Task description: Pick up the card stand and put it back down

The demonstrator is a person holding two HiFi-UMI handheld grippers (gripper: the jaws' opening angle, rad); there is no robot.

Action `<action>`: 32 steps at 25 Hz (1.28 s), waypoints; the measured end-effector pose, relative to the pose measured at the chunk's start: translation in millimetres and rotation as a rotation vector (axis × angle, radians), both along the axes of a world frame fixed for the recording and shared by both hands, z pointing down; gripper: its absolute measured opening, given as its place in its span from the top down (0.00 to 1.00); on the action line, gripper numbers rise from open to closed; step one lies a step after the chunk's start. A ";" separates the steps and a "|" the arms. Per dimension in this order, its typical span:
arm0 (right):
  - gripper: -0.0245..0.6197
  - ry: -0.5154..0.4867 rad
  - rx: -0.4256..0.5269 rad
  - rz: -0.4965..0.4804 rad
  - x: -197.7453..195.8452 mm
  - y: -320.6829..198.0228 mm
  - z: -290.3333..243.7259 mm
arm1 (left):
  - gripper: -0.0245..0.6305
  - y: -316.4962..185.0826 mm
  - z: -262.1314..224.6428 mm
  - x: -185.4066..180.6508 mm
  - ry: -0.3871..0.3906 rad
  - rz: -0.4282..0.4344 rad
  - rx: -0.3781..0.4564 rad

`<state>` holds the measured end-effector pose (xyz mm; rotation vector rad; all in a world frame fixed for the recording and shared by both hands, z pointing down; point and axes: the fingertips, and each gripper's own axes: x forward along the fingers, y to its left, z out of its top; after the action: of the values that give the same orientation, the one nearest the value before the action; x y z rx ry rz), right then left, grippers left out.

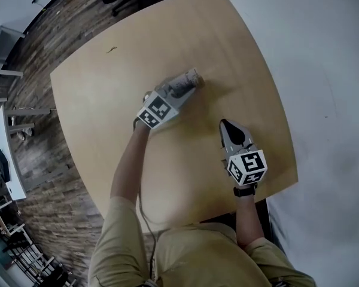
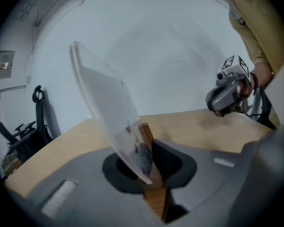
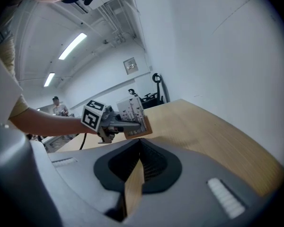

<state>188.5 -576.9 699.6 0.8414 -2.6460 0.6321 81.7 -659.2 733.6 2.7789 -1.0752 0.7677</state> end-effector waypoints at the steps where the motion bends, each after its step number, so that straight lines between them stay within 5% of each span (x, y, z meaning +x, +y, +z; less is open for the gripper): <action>1: 0.95 0.011 0.014 -0.028 0.1 -0.2 2.0 | 0.88 1.0 5.6 9.3 -0.005 0.049 -0.004; 8: 0.95 0.041 0.064 -0.045 11.2 -25.4 19.6 | 0.88 6.7 41.6 38.4 -0.006 0.264 -0.037; 13: 0.95 0.053 0.074 -0.044 8.4 -25.6 27.7 | 0.87 6.4 51.9 35.3 -0.029 0.282 -0.043; 17: 0.95 0.044 0.068 -0.037 10.5 -14.1 20.3 | 0.59 12.8 35.5 37.5 -0.007 0.263 -0.080; 19: 0.95 0.024 0.059 -0.025 12.4 -5.2 11.9 | 0.47 21.9 23.1 34.4 0.020 0.234 -0.095; 22: 0.95 -0.008 0.034 0.009 14.1 9.6 -3.8 | 0.44 36.1 -1.7 18.7 0.034 0.144 -0.082; 27: 0.95 -0.012 0.053 0.051 13.5 40.9 -46.8 | 0.46 69.7 -62.2 -15.1 0.140 -0.175 -0.015; 32: 0.95 -0.018 0.113 0.080 -2.7 83.9 -104.7 | 0.49 140.9 -116.2 -9.6 0.248 -0.272 0.026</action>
<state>185.8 -493.1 594.9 0.9818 -2.6974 0.5153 72.1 -518.3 617.3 2.5807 -1.3755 0.3701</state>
